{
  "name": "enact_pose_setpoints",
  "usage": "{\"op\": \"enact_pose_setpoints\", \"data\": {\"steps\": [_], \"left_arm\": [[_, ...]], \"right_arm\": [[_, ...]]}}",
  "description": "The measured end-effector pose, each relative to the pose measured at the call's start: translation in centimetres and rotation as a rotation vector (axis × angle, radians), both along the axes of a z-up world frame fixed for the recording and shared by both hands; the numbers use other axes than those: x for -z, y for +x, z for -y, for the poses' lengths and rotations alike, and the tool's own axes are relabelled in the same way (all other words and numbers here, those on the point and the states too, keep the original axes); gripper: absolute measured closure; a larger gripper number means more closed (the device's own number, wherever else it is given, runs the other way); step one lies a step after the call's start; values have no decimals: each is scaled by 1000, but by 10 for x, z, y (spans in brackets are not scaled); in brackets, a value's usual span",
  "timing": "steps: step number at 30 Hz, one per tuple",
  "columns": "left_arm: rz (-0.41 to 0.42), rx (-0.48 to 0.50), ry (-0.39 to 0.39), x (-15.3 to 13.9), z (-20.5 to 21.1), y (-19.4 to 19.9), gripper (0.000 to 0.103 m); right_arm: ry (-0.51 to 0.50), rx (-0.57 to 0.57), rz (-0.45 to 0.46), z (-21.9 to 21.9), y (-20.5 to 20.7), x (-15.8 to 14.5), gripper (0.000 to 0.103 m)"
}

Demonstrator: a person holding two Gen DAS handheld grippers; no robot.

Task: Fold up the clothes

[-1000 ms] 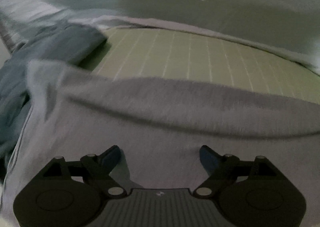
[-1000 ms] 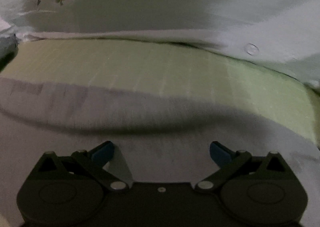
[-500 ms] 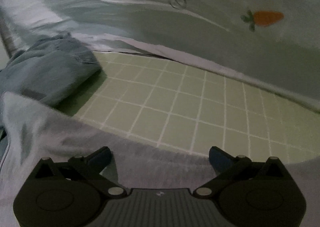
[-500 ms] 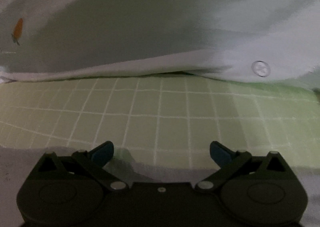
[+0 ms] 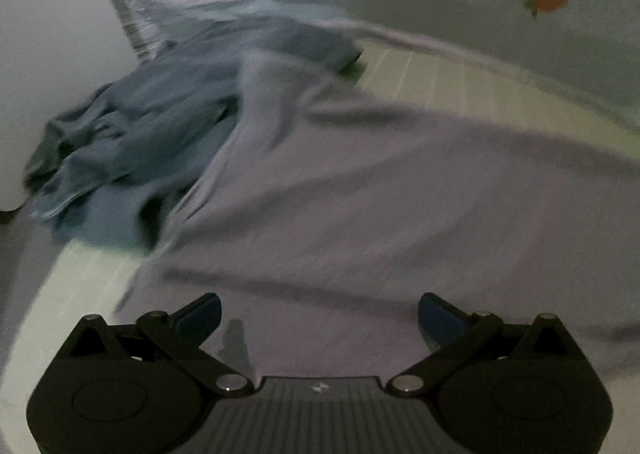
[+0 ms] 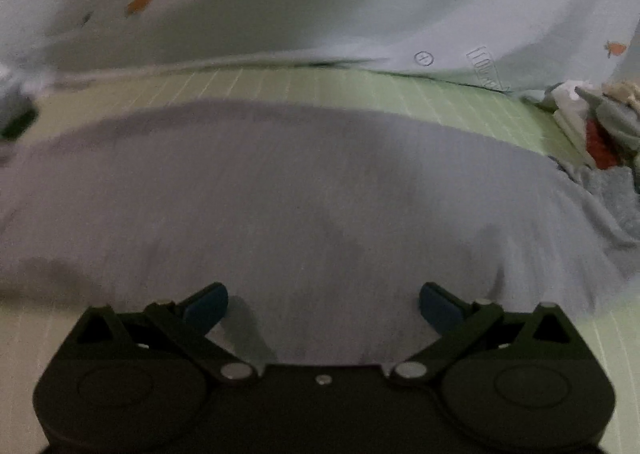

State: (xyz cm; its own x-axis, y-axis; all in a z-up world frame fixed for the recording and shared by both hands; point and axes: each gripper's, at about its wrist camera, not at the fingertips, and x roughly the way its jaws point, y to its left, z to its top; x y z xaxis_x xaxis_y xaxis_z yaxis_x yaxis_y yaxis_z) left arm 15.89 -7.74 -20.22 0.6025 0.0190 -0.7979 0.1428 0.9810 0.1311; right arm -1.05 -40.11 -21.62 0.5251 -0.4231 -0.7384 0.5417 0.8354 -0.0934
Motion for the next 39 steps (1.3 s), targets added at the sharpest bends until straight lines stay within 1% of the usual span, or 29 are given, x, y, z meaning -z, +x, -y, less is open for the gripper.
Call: {"op": "enact_pose_setpoints", "data": {"steps": [2,3,4,5,8,10,14,15,20,22,25,27,29,36,39], "left_arm": [[-1,10,-7,5,-17,-6,0],[-8,8,-24,5,-21,-6,0],[-15,5,-42,5,-25,-5,0],[-23,2,-60,5,-30,-4,0],[-31,2,-104,6,-38,-1,0],[-18,11,-109,8,-39,-1,0],[7,1,-115,11,-36,-7,0],[11,-3,-116,11,-36,-8,0],[61,-36,-123,13,-34,-16,0],[75,-48,-125,13,-34,-19,0],[92,-61,-128,14,-35,-22,0],[101,-72,-129,15,-34,-24,0],[105,-85,-129,15,-33,-25,0],[103,-100,-127,15,-32,-25,0],[99,-94,-127,15,-32,-25,0]], "right_arm": [[-20,-8,-31,-17,-4,9,0],[-37,-7,-41,-26,-6,14,0],[-65,5,-24,-31,-9,16,0],[-93,14,-28,-36,-8,16,0],[-154,38,-49,-39,1,15,0],[-206,52,-68,-39,6,14,0],[-287,16,-116,-32,17,11,0],[-304,17,-115,-30,18,9,0],[-318,17,-66,-1,27,-6,0],[-349,22,-55,9,34,-11,0],[-396,82,-26,23,39,-20,0],[-401,117,-19,28,39,-22,0],[-378,101,-31,28,37,-20,0],[-336,-8,-14,-13,9,-14,0],[-329,-43,-26,-24,3,-11,0]]}}
